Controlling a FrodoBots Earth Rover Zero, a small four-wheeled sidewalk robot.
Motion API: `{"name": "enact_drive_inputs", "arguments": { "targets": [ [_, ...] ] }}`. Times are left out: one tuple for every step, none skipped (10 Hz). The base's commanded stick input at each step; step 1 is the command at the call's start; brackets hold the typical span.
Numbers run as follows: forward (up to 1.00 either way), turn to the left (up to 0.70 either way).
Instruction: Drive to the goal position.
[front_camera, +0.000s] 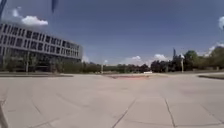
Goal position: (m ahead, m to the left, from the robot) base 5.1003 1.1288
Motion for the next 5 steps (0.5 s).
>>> {"name": "enact_drive_inputs", "arguments": {
  "targets": [
    [0.70,0.02],
    [0.70,0.02],
    [0.70,0.02],
    [0.70,0.02],
    [0.70,0.02]
  ]
}}
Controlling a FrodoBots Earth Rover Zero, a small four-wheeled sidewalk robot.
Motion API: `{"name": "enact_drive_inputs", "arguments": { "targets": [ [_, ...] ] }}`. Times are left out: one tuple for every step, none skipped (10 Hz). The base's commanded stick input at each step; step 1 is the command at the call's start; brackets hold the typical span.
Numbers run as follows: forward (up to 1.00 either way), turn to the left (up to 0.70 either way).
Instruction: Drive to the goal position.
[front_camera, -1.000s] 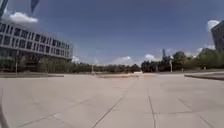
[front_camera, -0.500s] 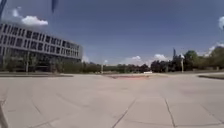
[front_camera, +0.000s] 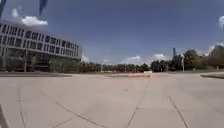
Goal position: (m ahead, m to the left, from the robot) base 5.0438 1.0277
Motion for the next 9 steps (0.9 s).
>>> {"name": "enact_drive_inputs", "arguments": {
  "targets": [
    [0.70,0.02],
    [0.70,0.02],
    [0.70,0.02],
    [0.70,0.02],
    [0.70,0.02],
    [0.70,0.02],
    [0.70,0.02],
    [0.70,0.02],
    [0.70,0.02]
  ]
}}
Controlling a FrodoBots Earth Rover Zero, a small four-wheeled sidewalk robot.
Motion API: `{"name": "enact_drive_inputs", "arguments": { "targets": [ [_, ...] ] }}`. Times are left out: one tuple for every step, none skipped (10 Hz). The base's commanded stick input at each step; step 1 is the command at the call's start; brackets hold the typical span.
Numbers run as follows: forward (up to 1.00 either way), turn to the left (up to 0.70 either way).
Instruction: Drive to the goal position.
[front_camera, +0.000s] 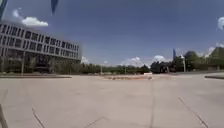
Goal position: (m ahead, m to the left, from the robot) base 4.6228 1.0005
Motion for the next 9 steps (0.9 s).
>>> {"name": "enact_drive_inputs", "arguments": {
  "targets": [
    [0.70,0.02],
    [0.70,0.02],
    [0.70,0.02],
    [0.70,0.09],
    [0.70,0.26],
    [0.70,0.34],
    [0.70,0.37],
    [0.70,0.37],
    [0.70,0.37]
  ]
}}
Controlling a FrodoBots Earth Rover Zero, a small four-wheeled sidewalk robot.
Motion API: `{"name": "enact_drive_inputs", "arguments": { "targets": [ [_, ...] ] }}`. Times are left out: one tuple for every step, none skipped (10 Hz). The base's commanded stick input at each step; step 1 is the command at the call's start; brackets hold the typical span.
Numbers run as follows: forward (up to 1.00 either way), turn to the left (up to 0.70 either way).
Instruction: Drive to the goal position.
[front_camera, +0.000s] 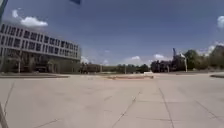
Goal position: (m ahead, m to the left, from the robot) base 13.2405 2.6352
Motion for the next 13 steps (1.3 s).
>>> {"name": "enact_drive_inputs", "arguments": {
  "targets": [
    [0.70,0.37],
    [0.70,0.28],
    [0.70,0.12],
    [0.70,0.02],
    [0.70,0.02],
    [0.70,0.02],
    [0.70,0.02],
    [0.70,0.02],
    [0.70,0.02],
    [0.70,0.02],
    [0.70,0.02],
    [0.70,0.02],
    [0.70,0.02]
  ]
}}
